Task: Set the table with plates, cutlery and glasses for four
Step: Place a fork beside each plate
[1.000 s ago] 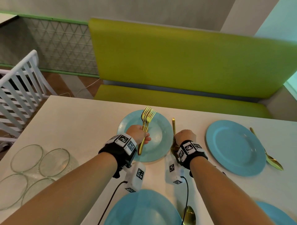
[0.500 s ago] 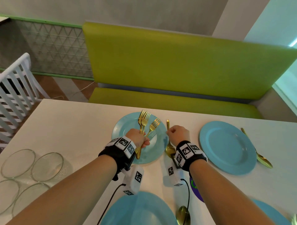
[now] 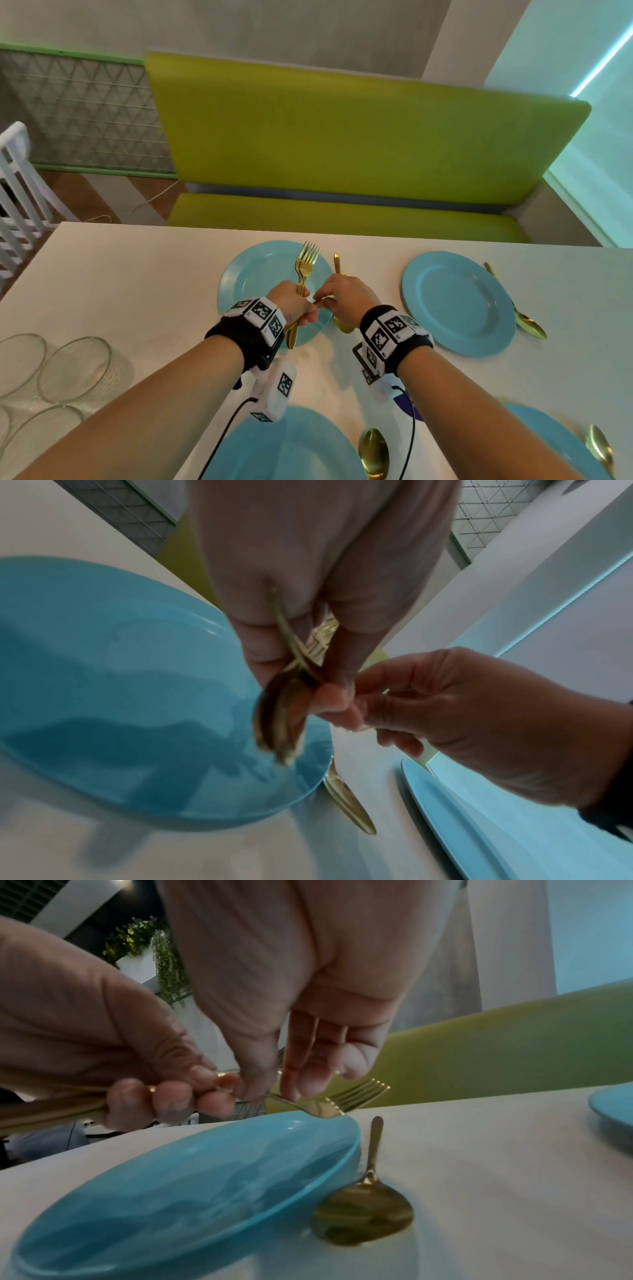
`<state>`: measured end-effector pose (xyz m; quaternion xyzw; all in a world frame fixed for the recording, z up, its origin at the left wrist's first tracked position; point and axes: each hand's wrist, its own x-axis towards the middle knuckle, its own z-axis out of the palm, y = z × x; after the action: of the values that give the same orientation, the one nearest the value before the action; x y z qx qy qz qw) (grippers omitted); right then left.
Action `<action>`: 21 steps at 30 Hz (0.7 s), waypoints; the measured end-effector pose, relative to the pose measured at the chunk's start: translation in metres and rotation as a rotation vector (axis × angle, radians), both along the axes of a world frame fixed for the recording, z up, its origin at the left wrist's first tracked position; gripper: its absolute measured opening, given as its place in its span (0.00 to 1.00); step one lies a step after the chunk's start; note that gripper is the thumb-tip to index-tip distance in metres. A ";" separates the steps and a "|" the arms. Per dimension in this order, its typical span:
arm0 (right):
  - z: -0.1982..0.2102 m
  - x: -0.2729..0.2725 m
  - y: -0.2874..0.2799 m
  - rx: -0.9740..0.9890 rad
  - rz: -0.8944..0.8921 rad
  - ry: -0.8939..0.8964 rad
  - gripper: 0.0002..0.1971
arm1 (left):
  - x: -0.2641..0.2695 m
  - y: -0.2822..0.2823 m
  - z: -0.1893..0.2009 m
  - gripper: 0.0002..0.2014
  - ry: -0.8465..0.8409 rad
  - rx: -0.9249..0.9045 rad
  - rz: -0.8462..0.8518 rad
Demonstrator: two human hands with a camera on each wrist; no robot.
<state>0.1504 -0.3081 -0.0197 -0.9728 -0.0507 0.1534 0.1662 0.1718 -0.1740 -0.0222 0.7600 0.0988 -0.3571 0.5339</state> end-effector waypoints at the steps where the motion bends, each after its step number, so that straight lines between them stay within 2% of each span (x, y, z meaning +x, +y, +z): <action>1: 0.001 -0.001 -0.002 -0.007 0.001 0.003 0.12 | -0.001 -0.001 0.001 0.09 0.000 -0.005 -0.009; 3: 0.004 -0.002 -0.007 -0.032 0.008 0.008 0.12 | -0.003 -0.005 0.003 0.02 -0.003 -0.021 -0.024; 6: 0.007 -0.004 -0.021 -0.066 -0.046 0.016 0.11 | 0.001 -0.009 0.004 0.11 -0.014 -0.055 0.041; 10: 0.001 -0.007 -0.051 -0.033 -0.352 0.002 0.09 | 0.009 -0.003 0.007 0.07 -0.026 -0.050 0.211; 13: -0.008 -0.008 -0.070 0.012 -0.590 0.038 0.09 | 0.012 0.002 0.009 0.07 -0.024 -0.054 0.254; 17: -0.023 -0.008 -0.079 -0.096 -0.666 0.120 0.14 | 0.012 0.000 0.011 0.12 -0.012 -0.074 0.258; 21: -0.034 -0.004 -0.082 -0.154 -0.703 0.195 0.15 | 0.010 -0.003 0.013 0.08 -0.022 -0.074 0.236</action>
<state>0.1459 -0.3896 -0.0536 -0.9212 0.3144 0.1823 0.1394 0.1815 -0.1775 -0.0095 0.7269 0.1684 -0.2869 0.6008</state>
